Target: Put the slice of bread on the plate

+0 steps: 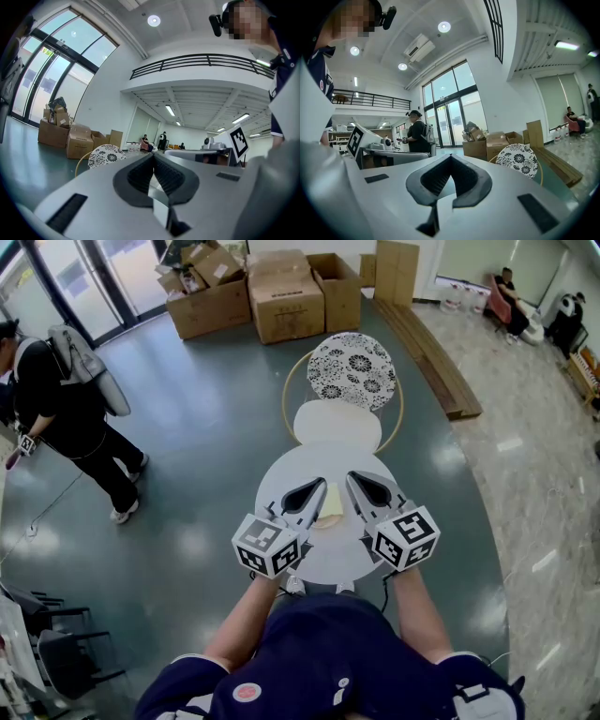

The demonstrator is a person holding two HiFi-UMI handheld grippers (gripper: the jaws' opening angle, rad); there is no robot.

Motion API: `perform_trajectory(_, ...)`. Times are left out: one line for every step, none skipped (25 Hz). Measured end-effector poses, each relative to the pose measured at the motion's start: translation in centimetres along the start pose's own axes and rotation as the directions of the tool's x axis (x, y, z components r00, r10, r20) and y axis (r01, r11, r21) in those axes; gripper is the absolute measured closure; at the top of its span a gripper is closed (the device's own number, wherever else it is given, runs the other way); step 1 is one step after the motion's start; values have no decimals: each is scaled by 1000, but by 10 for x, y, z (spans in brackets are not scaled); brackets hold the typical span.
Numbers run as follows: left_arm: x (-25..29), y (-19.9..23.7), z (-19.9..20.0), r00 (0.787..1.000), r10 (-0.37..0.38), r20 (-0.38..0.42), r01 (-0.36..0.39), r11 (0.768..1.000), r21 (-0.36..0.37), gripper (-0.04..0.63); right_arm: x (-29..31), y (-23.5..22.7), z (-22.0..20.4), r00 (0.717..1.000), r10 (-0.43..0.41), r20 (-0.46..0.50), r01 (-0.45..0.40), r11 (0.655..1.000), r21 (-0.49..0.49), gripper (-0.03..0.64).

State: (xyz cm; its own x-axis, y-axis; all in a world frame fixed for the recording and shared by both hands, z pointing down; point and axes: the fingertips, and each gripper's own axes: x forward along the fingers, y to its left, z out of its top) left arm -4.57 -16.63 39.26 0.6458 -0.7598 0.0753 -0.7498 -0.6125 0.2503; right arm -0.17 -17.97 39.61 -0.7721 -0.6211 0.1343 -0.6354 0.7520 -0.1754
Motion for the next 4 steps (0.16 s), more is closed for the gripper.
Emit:
perform_trajectory(1, 0, 0, 1000, 1, 0, -1, 1000, -1, 588, 0, -1, 0, 1000, 0, 0, 0, 1000, 0, 612)
perform_trajectory(1, 0, -1, 1000, 1, 0, -1, 1000, -1, 588, 0, -1, 0, 1000, 1, 0, -1, 1000, 0, 612)
perform_trajectory(1, -1, -2, 1000, 1, 0, -1, 1000, -2, 588, 0, -1, -1, 1000, 1, 1, -1, 1000, 0, 612)
perform_trajectory(2, -1, -2, 1000, 1, 0, -1, 1000, -2, 588, -1, -2, -1, 1000, 1, 1, -1, 1000, 0, 612)
